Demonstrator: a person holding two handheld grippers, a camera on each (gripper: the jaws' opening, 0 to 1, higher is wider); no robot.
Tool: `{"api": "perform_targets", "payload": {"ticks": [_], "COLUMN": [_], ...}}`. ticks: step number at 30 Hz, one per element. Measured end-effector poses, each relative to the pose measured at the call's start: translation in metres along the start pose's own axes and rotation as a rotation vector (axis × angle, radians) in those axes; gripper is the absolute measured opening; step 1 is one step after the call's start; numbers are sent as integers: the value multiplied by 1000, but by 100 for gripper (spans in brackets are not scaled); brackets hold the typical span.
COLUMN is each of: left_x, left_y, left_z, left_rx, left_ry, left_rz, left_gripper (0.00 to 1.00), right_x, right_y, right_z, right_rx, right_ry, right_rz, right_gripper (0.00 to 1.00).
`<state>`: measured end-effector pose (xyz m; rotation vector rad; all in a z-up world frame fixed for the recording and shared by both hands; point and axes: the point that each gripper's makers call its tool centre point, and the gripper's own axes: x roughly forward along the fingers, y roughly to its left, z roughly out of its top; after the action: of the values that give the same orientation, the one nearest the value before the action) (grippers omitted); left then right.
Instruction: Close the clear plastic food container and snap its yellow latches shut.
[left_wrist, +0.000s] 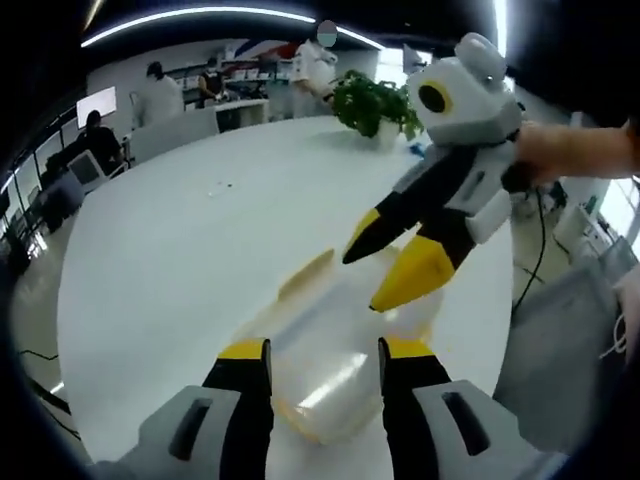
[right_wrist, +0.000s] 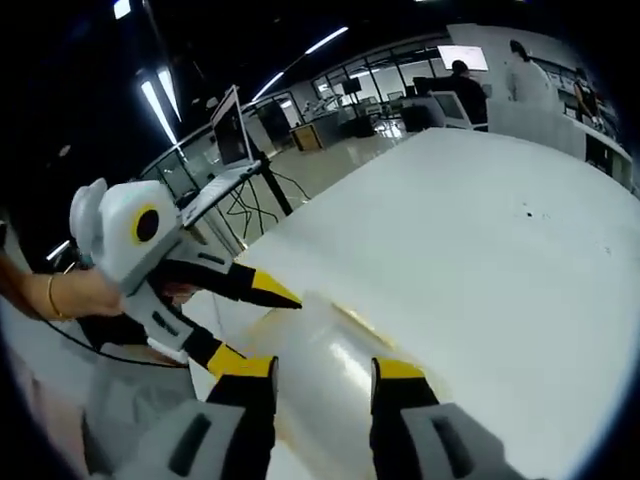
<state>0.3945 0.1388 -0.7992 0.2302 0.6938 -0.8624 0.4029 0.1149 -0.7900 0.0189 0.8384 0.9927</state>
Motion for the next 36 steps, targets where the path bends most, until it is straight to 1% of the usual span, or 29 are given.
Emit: {"api": "perform_targets", "payload": {"ticks": [4,7,9,10,12,14,16,18,20,23,26,28,29,32,33,34,35,36], "left_x": [-1,-2,-3,-4,-5,-5,-6,-5,-5,-3,0,1,2,4,4,5,6,6], "left_y": [-10,-19,-25,-27,-30,-32,-29,-31,-34,-35,-38,-40,-40,-37,-32,-33,-37,-39], "left_z": [-2,-6,-8,-9,-10,-10,-14,-14,-13,-12,-13,-13,-13,-13,-10,-6,-7,-6], "left_rx": [58,118,168,198,227,274,365,433,470,489,488,501,512,536,569,595,576,570], "left_ry": [13,34,34,38,40,37,70,66,62,63,68,72,72,82,74,52,54,51], "left_rz": [-30,-52,-66,-63,-62,-60,-30,-26,-26,-14,-26,-27,-23,-1,40,43,30,26], "left_gripper": [43,44,44,44,45,45,46,48,46,45,46,46,45,44,43,44,44,43], "right_x": [4,5,6,7,8,10,13,17,19,20,22,22,22,23,25,26,28,29], "right_y": [2,1,0,-1,-2,-4,-5,-6,-8,-7,-9,-11,-13,-13,-16,-17,-18,-17], "right_z": [6,11,12,13,12,11,10,8,7,9,10,11,13,13,13,11,7,4], "right_rx": [-13,-20,-27,-32,-37,-46,-54,-63,-95,-120,-165,-193,-224,-283,-312,-341,-375,-391], "right_ry": [-1,-5,-3,-1,5,14,28,50,67,80,107,115,117,146,169,193,221,241], "right_rz": [4,4,3,1,-1,-3,0,7,3,17,22,15,9,22,26,39,58,86], "right_gripper": [34,35,35,35,36,37,38,40,40,40,40,42,44,44,44,45,45,46]}}
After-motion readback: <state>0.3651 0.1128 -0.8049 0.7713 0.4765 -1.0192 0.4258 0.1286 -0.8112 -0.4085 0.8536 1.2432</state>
